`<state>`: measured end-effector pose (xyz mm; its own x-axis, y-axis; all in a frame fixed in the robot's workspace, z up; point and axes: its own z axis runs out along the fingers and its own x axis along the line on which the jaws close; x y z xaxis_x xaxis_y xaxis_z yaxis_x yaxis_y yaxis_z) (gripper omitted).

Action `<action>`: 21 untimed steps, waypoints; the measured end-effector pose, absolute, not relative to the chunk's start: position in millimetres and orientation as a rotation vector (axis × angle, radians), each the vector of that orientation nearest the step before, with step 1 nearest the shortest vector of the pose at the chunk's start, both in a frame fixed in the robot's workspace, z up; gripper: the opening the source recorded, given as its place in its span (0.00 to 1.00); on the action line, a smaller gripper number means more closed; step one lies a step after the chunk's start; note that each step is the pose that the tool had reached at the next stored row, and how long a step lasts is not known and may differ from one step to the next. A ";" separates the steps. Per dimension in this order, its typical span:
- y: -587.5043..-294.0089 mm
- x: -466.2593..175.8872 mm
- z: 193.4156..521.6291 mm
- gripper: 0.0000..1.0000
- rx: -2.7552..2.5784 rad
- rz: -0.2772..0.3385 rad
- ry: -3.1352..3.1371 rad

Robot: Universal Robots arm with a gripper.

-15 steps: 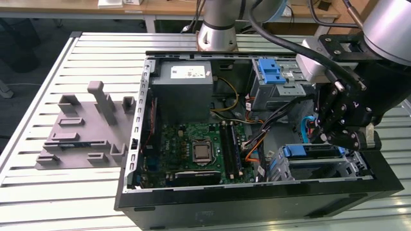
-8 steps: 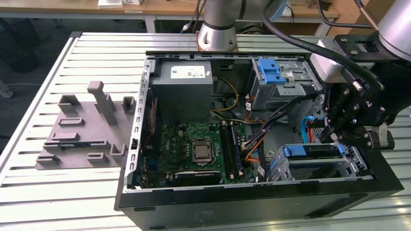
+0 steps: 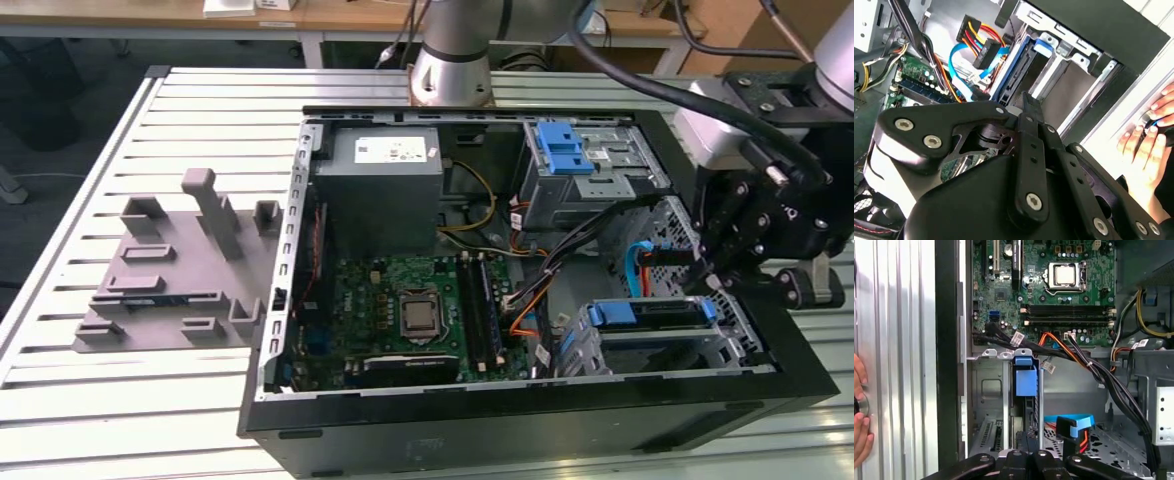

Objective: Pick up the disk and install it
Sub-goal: 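Insert the first disk wire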

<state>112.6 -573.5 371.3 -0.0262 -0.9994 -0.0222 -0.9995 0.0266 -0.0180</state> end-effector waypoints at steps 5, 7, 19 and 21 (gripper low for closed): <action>-568.6 116.9 371.2 0.11 -2.172 0.004 2.230; -566.2 119.4 371.1 0.11 -2.172 0.004 2.230; -543.9 126.6 369.8 0.11 -2.172 0.004 2.230; -540.4 126.7 369.4 0.11 -2.172 0.004 2.230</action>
